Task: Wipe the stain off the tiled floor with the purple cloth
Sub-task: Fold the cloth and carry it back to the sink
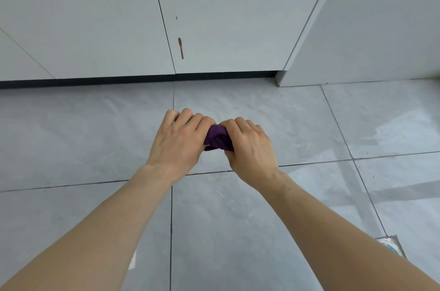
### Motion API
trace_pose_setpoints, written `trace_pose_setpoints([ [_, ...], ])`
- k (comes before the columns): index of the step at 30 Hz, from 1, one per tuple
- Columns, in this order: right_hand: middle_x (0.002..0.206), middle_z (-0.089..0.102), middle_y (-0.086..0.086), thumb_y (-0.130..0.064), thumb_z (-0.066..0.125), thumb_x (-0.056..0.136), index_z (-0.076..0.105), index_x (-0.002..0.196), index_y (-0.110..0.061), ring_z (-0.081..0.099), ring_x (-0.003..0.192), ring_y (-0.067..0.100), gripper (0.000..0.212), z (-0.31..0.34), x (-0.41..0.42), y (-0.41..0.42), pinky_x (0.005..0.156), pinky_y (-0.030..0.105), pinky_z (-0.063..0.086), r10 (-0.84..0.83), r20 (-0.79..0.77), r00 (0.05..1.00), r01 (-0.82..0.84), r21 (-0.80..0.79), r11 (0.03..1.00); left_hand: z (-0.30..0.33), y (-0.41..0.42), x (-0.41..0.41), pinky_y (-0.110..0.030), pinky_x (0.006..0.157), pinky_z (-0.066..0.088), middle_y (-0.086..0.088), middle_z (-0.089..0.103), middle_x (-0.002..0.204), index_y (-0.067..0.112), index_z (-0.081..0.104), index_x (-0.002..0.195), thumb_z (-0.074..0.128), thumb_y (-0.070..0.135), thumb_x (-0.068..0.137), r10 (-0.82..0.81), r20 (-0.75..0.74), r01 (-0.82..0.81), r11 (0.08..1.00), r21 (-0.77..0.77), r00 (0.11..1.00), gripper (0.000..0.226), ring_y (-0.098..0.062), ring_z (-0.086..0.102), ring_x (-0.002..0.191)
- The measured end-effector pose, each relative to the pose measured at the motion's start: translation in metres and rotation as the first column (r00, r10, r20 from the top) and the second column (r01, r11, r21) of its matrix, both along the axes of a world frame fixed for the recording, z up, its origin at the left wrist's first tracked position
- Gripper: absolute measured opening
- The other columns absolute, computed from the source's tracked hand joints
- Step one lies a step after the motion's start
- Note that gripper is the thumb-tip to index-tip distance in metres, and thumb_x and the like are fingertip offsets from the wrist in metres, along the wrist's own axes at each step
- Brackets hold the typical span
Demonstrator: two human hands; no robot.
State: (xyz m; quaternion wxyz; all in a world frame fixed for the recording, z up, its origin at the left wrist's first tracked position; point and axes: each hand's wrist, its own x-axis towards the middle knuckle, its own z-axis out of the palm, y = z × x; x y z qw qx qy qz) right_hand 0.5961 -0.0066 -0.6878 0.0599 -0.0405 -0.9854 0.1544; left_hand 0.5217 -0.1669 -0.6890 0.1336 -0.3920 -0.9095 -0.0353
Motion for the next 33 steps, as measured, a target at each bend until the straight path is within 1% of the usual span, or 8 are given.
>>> trace_pose_setpoints([
  [4,0.101,0.061,0.001,-0.012,0.068,0.085,0.058,0.120,-0.018,0.055,0.088,0.026,0.037,0.064,0.014,-0.003,0.078,0.035,0.043,-0.002,0.031,1.000,0.003,-0.019,1.000,0.066,-0.004,0.011,-0.037,0.083,0.042,0.008,0.068,0.095,0.023,0.063,0.112,0.072,0.021,0.087,-0.011,0.019,0.012,1.000,-0.021,1.000,0.026,-0.024,0.060,0.093],
  [8,0.101,0.060,-0.001,-0.015,0.067,0.085,0.058,0.121,-0.020,0.055,0.087,0.025,0.037,0.148,0.033,-0.004,0.077,0.033,0.041,-0.004,0.082,0.997,0.006,-0.017,1.000,0.148,-0.006,0.029,-0.037,0.084,0.042,0.009,0.068,0.097,0.024,0.062,0.112,0.072,0.023,0.087,-0.020,0.077,0.022,0.999,-0.035,0.997,0.027,-0.023,0.060,0.093],
  [15,0.103,0.064,-0.006,-0.013,0.068,0.081,0.059,0.120,-0.024,0.057,0.089,0.023,0.041,0.346,0.058,-0.002,0.078,0.032,0.042,-0.013,0.124,0.992,0.021,-0.066,0.998,0.341,-0.003,0.058,-0.036,0.087,0.043,0.012,0.069,0.101,0.027,0.062,0.113,0.069,0.029,0.088,0.043,0.199,-0.040,0.999,-0.019,0.979,0.026,-0.021,0.061,0.097],
  [18,0.105,0.064,-0.007,-0.012,0.067,0.081,0.053,0.119,-0.023,0.057,0.091,0.023,0.042,0.435,0.069,-0.001,0.081,0.033,0.044,-0.021,0.131,0.991,0.034,-0.097,0.995,0.433,0.000,0.069,-0.035,0.092,0.041,0.015,0.068,0.107,0.031,0.059,0.118,0.065,0.031,0.091,0.063,0.263,-0.065,0.998,-0.003,0.963,0.027,-0.019,0.059,0.105],
  [22,0.099,0.062,-0.007,-0.009,0.066,0.078,0.046,0.112,-0.021,0.056,0.089,0.022,0.041,0.554,0.083,0.003,0.080,0.032,0.042,-0.050,0.116,0.992,0.063,-0.109,0.992,0.553,0.005,0.083,-0.032,0.095,0.036,0.017,0.066,0.110,0.033,0.056,0.121,0.065,0.032,0.091,0.077,0.291,-0.085,0.996,0.016,0.954,0.031,-0.018,0.055,0.110],
  [26,0.097,0.062,-0.008,-0.011,0.063,0.080,0.047,0.110,-0.021,0.053,0.086,0.021,0.036,0.664,0.099,0.014,0.079,0.032,0.039,-0.040,0.070,0.997,0.048,-0.117,0.992,0.662,0.012,0.097,-0.029,0.095,0.030,0.020,0.062,0.110,0.037,0.052,0.123,0.062,0.034,0.092,0.057,0.314,-0.076,0.996,0.048,0.948,0.032,-0.015,0.050,0.111],
  [28,0.099,0.063,-0.009,-0.012,0.063,0.082,0.048,0.112,-0.021,0.053,0.088,0.021,0.035,0.711,0.106,0.021,0.081,0.033,0.041,-0.036,0.042,0.998,0.040,-0.105,0.994,0.710,0.015,0.103,-0.028,0.096,0.028,0.022,0.061,0.111,0.039,0.051,0.124,0.062,0.038,0.093,0.054,0.316,-0.075,0.996,0.055,0.947,0.033,-0.013,0.049,0.111],
  [33,0.111,0.059,-0.012,-0.019,0.065,0.086,0.049,0.116,-0.026,0.056,0.099,0.017,0.035,0.804,0.123,0.033,0.087,0.031,0.043,-0.028,-0.059,0.998,0.023,-0.090,0.996,0.807,0.025,0.116,-0.026,0.095,0.028,0.024,0.059,0.108,0.043,0.049,0.121,0.065,0.042,0.091,0.027,0.290,-0.064,0.991,0.118,0.957,0.034,-0.010,0.047,0.109],
])
